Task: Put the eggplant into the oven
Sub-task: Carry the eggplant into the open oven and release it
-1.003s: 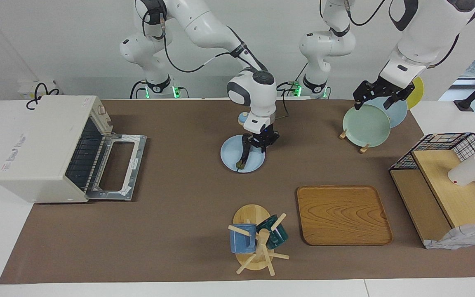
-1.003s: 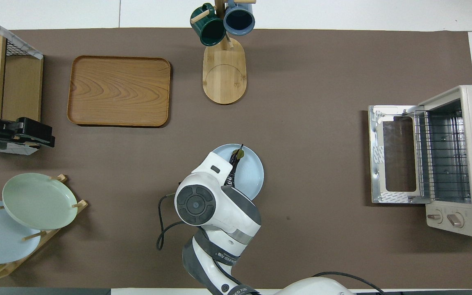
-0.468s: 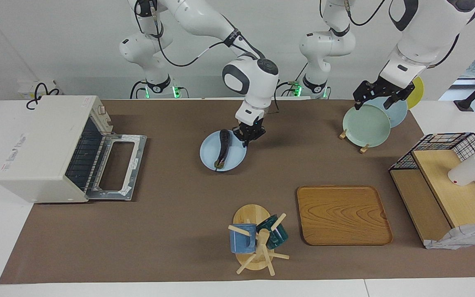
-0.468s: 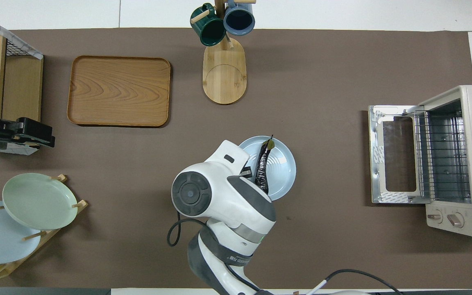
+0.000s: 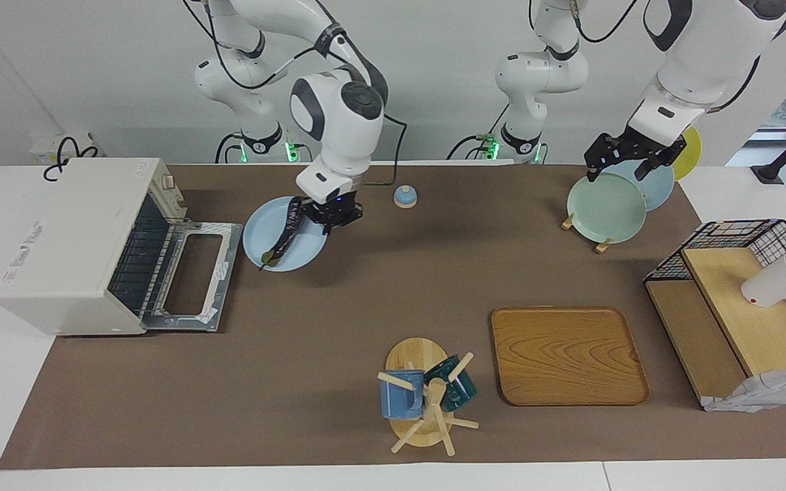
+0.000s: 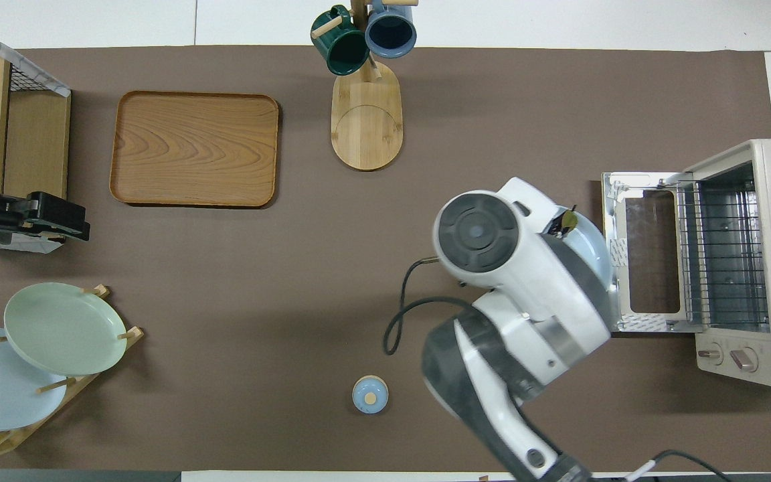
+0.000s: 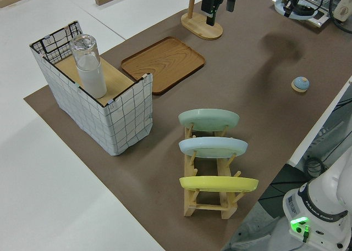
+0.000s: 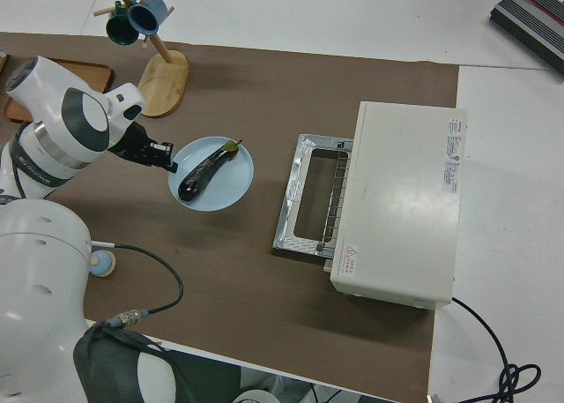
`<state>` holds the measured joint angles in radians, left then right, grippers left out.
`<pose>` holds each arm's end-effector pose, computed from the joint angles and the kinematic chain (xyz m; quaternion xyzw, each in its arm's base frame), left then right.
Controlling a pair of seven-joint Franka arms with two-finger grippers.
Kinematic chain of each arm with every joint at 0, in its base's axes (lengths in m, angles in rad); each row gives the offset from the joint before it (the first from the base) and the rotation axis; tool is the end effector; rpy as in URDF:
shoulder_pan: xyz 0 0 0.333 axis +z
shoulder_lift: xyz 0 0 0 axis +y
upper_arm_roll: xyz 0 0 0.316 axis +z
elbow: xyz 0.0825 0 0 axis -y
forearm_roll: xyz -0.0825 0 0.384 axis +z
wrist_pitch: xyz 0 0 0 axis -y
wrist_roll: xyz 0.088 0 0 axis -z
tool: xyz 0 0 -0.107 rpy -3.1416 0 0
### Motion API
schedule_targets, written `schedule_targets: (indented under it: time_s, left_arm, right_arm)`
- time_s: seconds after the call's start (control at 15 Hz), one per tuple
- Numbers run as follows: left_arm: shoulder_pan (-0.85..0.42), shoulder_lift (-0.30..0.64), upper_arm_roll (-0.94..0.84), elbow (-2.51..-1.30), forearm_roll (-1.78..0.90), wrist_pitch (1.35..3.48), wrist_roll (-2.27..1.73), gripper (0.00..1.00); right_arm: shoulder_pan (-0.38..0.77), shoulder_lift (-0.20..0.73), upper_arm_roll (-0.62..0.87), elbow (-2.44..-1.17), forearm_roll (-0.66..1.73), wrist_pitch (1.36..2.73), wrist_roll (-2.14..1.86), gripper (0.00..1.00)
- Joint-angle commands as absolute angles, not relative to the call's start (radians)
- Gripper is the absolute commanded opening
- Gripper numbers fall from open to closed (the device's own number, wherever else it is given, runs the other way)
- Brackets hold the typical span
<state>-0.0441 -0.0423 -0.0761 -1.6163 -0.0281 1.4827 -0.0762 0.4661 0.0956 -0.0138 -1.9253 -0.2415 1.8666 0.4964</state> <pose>0.5269 -0.0678 0.6189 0.9986 -0.0225 -0.0467 0.0079 0.5165 0.2308 0.4297 0.9904 0.0220 -0.0165 0.1353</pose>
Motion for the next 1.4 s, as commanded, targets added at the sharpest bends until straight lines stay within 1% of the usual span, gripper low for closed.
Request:
schedule_targets:
  time_s: [0.0,0.13,0.33,0.47,1.07,1.14,1.27,1.34]
  left_arm:
    - [-0.048,-0.067,-0.067,-1.641,-0.038,1.494,-0.080,1.00]
    - [-0.048,-0.067,-0.067,-1.641,-0.038,1.494,-0.080,1.00]
    - [-0.048,-0.067,-0.067,-1.641,-0.038,1.494,-0.080,1.00]
    - [-0.048,-0.067,-0.067,-1.641,-0.038,1.493,-0.080,1.00]
    - [-0.048,-0.067,-0.067,-1.641,-0.038,1.494,-0.080,1.00]
    - [-0.048,-0.067,-0.067,-1.641,-0.038,1.494,-0.080,1.00]
    - [-0.048,-0.067,-0.067,-1.641,-0.038,1.494,-0.080,1.00]
    - [-0.048,-0.067,-0.067,-1.641,-0.038,1.494,-0.080,1.00]
  right_arm:
    - [0.284,0.060,0.002,-1.989,-0.255,1.897,0.344,0.00]
    - [0.212,0.048,0.000,-2.040,-0.253,1.946,0.284,0.00]
    - [0.080,0.032,0.000,-2.138,-0.253,2.098,0.111,0.00]
    - [0.011,0.017,0.000,-2.192,-0.253,2.157,0.023,0.00]
    - [-0.071,0.006,-0.006,-2.200,-0.253,2.108,-0.077,0.00]
    - [-0.072,0.006,-0.006,-2.200,-0.253,2.108,-0.078,0.06]
    - [-0.075,0.006,-0.005,-2.200,-0.238,2.108,-0.072,0.41]
    - [-0.068,0.008,-0.005,-2.195,-0.232,2.105,-0.071,0.45]
